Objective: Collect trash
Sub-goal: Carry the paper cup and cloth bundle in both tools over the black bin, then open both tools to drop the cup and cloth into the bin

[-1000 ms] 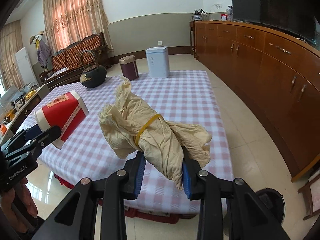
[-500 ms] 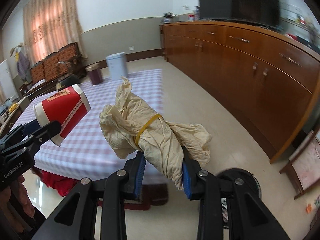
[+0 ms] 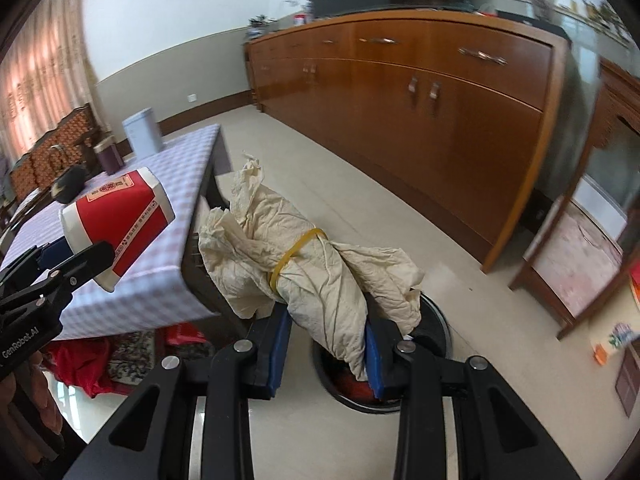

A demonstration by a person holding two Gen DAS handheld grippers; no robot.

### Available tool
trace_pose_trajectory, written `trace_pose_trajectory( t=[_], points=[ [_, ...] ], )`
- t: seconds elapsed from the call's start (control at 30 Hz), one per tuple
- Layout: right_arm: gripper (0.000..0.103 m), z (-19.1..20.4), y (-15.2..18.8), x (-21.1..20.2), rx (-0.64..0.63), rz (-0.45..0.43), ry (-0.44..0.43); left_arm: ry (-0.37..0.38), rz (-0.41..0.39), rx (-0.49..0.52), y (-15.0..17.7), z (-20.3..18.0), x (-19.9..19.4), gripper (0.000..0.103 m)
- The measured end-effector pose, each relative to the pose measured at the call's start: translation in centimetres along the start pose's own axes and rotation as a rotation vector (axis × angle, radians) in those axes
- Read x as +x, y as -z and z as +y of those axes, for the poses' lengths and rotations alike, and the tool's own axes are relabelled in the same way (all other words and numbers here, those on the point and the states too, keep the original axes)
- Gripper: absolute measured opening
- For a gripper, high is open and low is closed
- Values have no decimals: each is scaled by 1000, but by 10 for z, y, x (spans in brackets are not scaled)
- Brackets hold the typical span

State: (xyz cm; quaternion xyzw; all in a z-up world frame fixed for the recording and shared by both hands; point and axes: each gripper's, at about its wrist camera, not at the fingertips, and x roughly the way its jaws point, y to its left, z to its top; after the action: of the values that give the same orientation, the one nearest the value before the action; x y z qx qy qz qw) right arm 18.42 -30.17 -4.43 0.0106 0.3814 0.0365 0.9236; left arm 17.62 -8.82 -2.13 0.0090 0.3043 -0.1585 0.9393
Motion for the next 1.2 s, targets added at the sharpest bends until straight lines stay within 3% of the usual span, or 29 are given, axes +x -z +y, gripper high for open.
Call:
trace_pose_trajectory(
  t=[0.23, 0.63, 1.13, 1.17, 1.2],
  points=[
    [35, -46, 26, 6, 50, 37, 56, 54, 55, 50, 12, -36, 27, 60],
    [35, -89, 56, 40, 87, 136, 98, 120, 171, 120, 36, -82, 79, 60],
    [35, -117, 79, 138, -19, 298, 56, 168, 307, 184, 62, -102, 157, 61],
    [36, -116, 80, 146, -39, 313, 46, 178, 319, 178, 63, -102, 163, 63],
    [40, -115, 82, 155, -74, 328, 39, 187, 331, 172, 65, -103, 170, 73]
  ],
)
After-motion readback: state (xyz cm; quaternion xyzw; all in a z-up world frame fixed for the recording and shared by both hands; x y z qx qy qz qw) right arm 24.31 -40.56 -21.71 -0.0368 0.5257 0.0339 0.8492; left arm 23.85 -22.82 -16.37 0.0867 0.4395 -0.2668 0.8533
